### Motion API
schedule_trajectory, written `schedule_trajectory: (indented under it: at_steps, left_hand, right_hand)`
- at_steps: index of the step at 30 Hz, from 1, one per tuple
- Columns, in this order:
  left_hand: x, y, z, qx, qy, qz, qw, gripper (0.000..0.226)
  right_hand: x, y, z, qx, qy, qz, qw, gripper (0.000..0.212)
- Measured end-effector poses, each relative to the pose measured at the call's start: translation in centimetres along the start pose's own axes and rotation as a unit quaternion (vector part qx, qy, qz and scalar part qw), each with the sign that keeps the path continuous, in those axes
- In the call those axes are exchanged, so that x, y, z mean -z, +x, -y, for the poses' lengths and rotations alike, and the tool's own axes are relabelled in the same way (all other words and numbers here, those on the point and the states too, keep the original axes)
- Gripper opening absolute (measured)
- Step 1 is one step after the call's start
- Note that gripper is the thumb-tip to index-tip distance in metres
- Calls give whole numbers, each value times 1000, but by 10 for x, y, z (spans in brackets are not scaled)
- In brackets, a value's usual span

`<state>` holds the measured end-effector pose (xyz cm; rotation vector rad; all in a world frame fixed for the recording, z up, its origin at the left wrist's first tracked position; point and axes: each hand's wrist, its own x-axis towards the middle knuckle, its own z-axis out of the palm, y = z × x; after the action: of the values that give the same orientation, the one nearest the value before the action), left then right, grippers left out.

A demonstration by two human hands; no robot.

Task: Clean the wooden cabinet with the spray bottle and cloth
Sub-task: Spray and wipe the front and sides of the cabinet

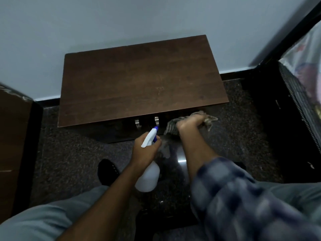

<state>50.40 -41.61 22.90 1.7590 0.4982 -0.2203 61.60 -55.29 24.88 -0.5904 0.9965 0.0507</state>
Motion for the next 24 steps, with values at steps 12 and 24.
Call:
schedule_trajectory:
  at_steps: [12,24]
  left_hand:
    - [-8,2,13,26,-34,-9,999,10]
    - [-100,21,-52,17,12,109,994,7]
  right_hand:
    - [11,27,2,-77,79,-53,992,31]
    - [146,9,9,-28,136,-31,990,64]
